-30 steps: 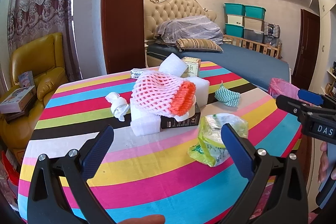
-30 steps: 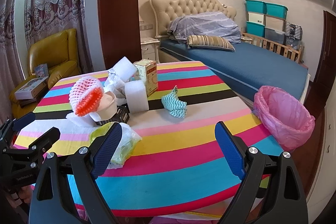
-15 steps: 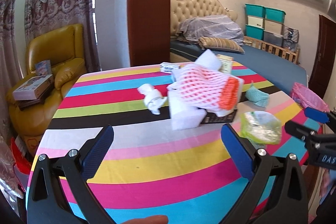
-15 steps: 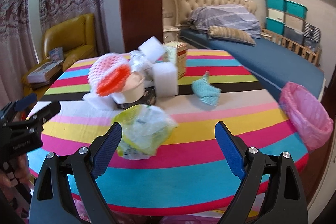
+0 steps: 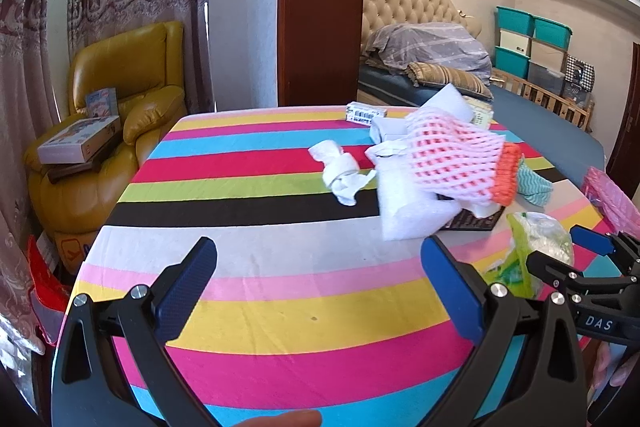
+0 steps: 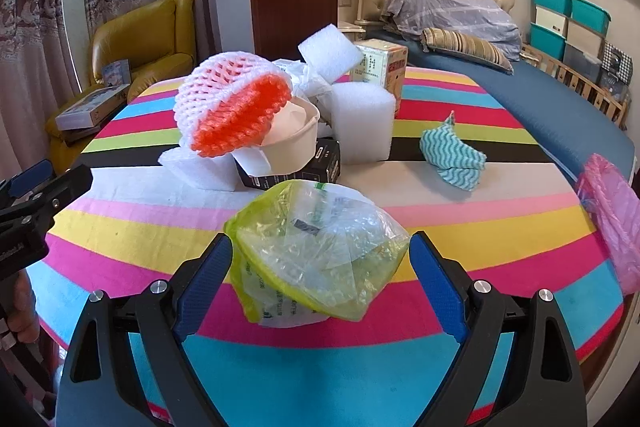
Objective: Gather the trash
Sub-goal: 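Grasp the clear plastic bag with the right gripper, then grasp the pink-orange foam fruit net with the left gripper while the right holds the bag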
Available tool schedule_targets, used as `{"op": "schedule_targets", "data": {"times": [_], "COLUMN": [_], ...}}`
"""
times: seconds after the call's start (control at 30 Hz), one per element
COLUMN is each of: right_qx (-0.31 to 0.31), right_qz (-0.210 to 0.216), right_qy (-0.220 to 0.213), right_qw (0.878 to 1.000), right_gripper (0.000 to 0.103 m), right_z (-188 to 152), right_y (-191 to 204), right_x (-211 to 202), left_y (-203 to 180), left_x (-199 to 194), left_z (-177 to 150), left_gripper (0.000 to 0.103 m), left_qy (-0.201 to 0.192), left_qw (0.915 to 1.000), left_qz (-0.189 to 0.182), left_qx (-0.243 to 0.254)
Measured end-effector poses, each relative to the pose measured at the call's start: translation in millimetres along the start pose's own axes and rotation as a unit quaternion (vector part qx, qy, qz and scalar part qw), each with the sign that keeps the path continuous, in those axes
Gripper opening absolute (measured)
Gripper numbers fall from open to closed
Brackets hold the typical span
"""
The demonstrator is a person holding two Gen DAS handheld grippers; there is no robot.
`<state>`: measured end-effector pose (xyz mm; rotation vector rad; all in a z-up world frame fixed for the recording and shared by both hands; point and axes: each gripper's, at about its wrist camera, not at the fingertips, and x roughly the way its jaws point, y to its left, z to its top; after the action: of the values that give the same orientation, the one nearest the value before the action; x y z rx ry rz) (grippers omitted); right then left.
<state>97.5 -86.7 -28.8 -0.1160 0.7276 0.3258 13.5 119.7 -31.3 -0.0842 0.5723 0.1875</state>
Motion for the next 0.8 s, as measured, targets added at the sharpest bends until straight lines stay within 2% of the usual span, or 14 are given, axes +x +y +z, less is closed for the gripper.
{"op": "schedule_targets", "data": {"times": [0.23, 0.3, 0.33, 0.4, 0.5, 0.8], "right_qx": [0.003, 0.001, 0.003, 0.006, 0.006, 0.027], "right_qz": [0.015, 0.028, 0.034, 0.041, 0.049, 0.071], "right_qy": [-0.010, -0.019, -0.023, -0.037, -0.047, -0.077], "right_qw": [1.000, 0.999, 0.999, 0.998, 0.998, 0.994], "right_gripper": [0.085, 0.070, 0.068, 0.052, 0.041, 0.037], "right_z": [7.9, 8.5, 9.0, 11.2, 14.7, 17.0], "right_y": [-5.8, -10.0, -12.7, -20.5, -29.1, -59.3], "right_x": [9.2, 7.2, 5.3, 0.5, -6.1, -19.2], "left_y": [-1.1, -2.5, -3.3, -6.8, -13.4, -43.7], "left_x": [13.3, 16.1, 17.1, 17.3, 17.8, 23.8], "left_z": [4.1, 6.6, 7.9, 11.8, 17.1, 27.4], "left_gripper": [0.099, 0.099, 0.099, 0.099, 0.099, 0.099], "left_qy": [0.018, 0.023, 0.024, 0.019, 0.009, -0.011], "left_qw": [0.9998, 0.9997, 0.9997, 0.9997, 0.9991, 0.9970], "left_qz": [0.005, -0.001, -0.005, -0.016, -0.040, -0.074], "left_qx": [-0.002, -0.001, -0.001, -0.002, -0.006, 0.019]}}
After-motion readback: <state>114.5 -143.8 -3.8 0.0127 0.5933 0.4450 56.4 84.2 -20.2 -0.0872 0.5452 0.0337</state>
